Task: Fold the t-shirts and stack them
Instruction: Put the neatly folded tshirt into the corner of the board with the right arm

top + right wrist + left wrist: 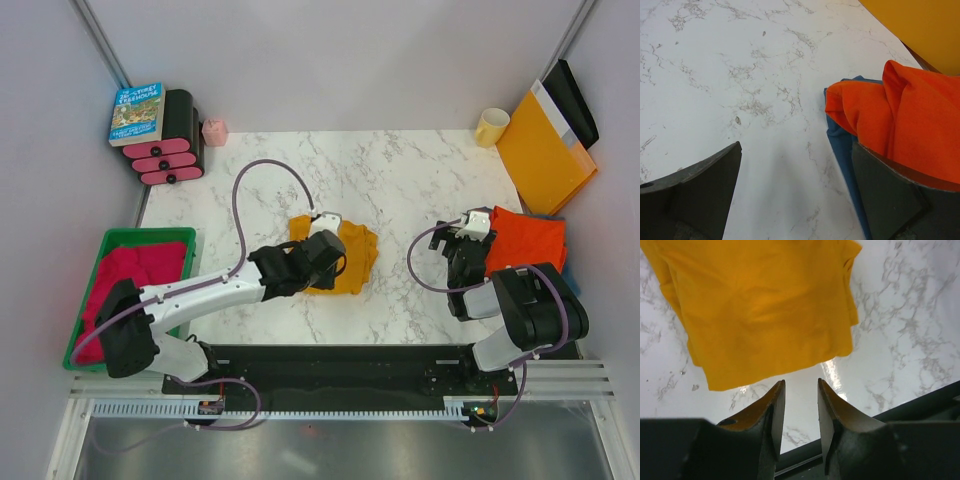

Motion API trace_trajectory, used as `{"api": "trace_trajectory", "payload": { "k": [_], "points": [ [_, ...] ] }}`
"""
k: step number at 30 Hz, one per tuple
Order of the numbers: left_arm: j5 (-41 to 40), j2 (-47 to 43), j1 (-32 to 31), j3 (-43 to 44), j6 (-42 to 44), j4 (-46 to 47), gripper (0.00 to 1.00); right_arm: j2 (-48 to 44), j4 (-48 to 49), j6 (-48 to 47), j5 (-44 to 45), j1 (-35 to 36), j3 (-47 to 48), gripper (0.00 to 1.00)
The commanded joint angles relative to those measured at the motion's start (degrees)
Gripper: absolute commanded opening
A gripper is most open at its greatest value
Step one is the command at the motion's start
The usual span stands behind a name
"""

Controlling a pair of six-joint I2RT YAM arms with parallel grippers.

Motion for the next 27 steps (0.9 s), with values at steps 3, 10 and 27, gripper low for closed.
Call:
{"api": "trace_trajectory", "payload": {
  "k": [3,10,27],
  "points": [
    [-9.50,3.39,-1.53,13.53,-3.59,-2.86,0.40,-0.51,1.61,0.99,-0.80,-0.23,0.82,0.98],
    [-16.89,9.01,0.22,21.90,-2.97,-6.98,0.40,-0.42,1.61,0.99,-0.80,-0.23,0.73,0.98],
    [-7.14,18.77,13.05,19.09,-9.66,-5.41,0.39,-3.54,-57.54,-3.83,-29.67,-4.01,32.40,0.98]
  ]
}}
